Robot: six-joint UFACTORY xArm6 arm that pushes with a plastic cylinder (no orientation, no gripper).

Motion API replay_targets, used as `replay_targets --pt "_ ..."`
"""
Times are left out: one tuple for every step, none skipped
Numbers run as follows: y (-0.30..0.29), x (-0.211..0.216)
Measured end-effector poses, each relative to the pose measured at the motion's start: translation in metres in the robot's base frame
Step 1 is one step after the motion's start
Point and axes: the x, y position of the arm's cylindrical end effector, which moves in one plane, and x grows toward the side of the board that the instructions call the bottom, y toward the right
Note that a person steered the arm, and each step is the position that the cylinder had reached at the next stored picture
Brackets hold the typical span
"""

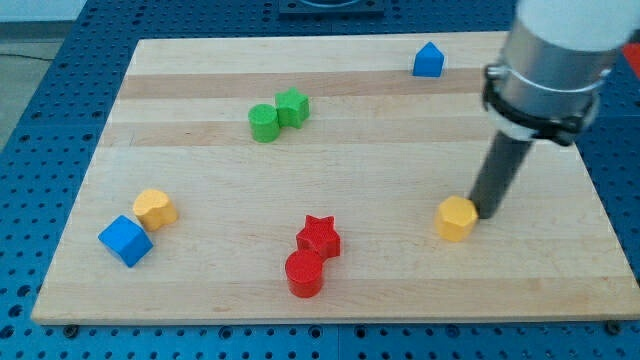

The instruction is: Move the yellow hexagon into the red star

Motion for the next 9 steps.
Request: replay_targets --pt "-0.059 0.0" --pt "-0.064 0.0" --pt "-0.037 0.001" --pt "0.002 0.042" --pt "-0.017 0.033" --pt "-0.085 0.005" --pt "-0.058 0.008" --pt "-0.03 0.057" --pt "-0.047 0.063"
